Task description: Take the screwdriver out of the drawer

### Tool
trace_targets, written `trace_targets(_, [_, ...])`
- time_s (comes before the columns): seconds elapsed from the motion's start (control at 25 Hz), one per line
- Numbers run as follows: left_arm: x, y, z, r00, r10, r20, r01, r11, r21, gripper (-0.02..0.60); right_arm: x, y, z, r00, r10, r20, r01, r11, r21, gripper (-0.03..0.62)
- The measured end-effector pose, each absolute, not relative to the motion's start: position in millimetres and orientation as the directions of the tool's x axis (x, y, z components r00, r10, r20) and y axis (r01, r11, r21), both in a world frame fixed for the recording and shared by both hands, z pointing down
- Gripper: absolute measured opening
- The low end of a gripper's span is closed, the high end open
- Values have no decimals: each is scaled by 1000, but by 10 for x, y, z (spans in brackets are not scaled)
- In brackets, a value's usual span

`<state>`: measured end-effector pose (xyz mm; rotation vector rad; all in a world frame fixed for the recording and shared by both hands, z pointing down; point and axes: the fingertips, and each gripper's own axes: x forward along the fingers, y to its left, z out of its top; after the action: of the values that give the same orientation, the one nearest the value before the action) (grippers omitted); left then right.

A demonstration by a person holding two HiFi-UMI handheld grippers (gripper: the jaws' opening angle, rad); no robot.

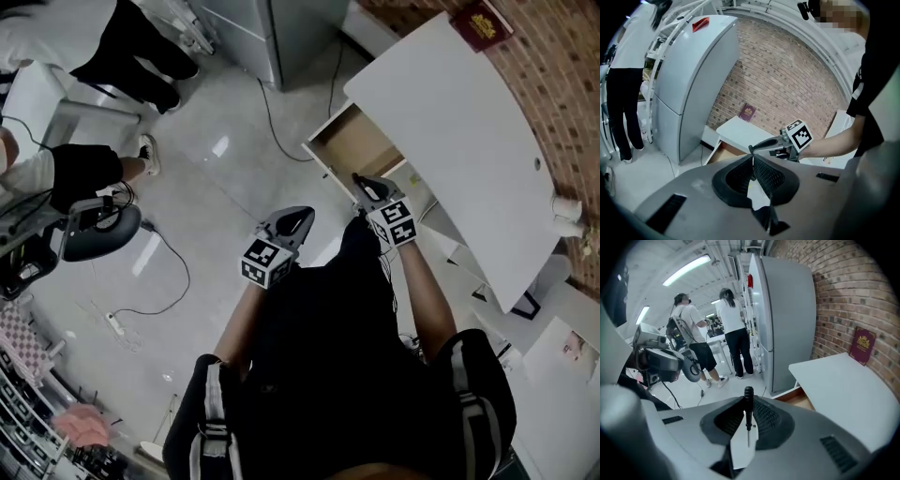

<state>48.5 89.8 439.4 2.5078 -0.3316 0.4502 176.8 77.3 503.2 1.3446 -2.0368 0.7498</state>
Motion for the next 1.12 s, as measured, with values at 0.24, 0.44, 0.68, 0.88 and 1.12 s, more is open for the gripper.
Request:
trace_targets(0.24, [521, 845, 4126, 920, -152, 361, -307, -853, 422, 18, 1641, 1010, 4595, -325, -696, 641, -938, 322, -127, 114])
trace_targets(0.44, [541, 742, 3888, 927, -172, 334, -298, -878, 375, 18, 1598, 1063, 4440, -345, -738, 580, -934, 334, -130, 114])
trace_targets(0.68, [468, 793, 3865, 923, -157, 352, -286, -891, 352, 18, 1566, 1125, 4364, -345, -754, 559, -933, 339, -118, 114])
trace_targets(0.88, [430, 785, 3871, 920, -154, 361, -287, -890, 353, 18, 1559, 1135, 4441, -349, -742, 573, -931, 343, -122, 114])
trace_targets(1.12, [487, 749, 3865, 921, -150, 360, -284, -890, 356, 18, 1633, 1125, 4490, -344, -730, 590, -932, 342, -121, 114])
